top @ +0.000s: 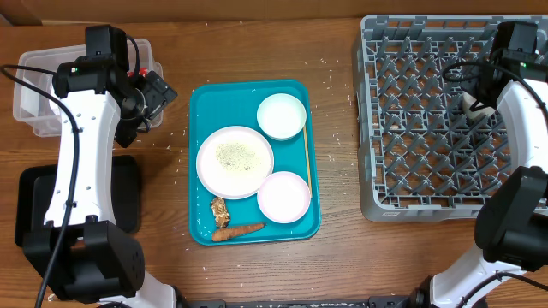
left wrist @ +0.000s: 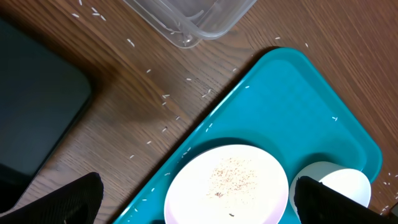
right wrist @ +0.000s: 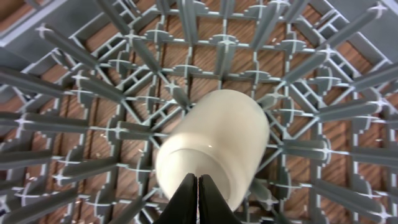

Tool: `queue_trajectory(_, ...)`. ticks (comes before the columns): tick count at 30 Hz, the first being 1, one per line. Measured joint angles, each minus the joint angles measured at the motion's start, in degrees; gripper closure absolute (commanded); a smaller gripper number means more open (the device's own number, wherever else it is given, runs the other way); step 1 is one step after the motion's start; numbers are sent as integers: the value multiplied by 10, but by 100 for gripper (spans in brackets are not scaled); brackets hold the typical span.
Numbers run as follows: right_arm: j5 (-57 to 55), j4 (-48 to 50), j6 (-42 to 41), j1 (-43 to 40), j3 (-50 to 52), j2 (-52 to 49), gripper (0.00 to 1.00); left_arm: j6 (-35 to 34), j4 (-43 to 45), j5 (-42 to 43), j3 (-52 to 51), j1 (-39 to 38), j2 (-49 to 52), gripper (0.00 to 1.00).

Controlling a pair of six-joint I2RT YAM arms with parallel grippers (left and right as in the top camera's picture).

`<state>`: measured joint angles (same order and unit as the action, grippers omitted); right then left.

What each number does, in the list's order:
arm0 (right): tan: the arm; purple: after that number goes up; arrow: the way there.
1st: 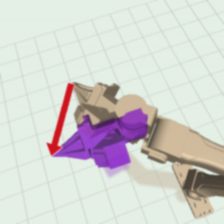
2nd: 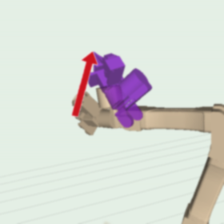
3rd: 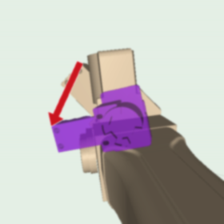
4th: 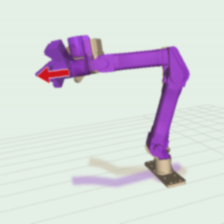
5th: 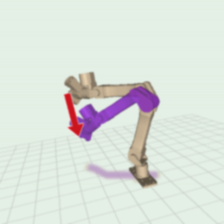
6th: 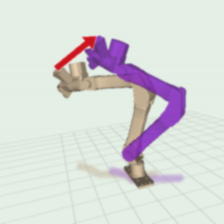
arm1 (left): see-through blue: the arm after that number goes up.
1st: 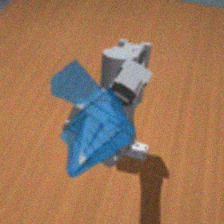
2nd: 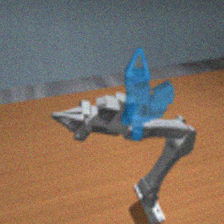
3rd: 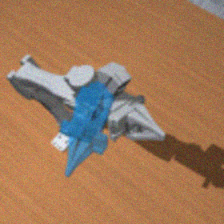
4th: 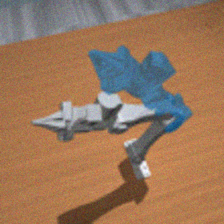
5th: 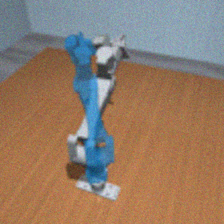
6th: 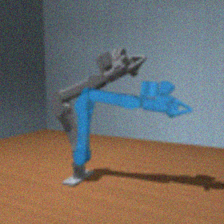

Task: Sort waste into correct bins and load items into the dishwasher
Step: 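Lower the white cup into the rack and open the right gripper, then move the right gripper back to the small white bowl on the tray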

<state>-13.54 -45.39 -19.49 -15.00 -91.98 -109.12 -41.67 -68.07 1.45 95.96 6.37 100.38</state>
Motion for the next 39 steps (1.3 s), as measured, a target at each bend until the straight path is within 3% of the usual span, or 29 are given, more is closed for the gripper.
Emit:
queue_trajectory(25, -4, 50, 1, -18, 2, -22, 94, 0, 0, 0, 0, 0, 0, 0)
queue_trajectory(39, -34, 14, 1, -48, 3, -22, 96, 0, 0, 0, 0, 0, 0, 0)
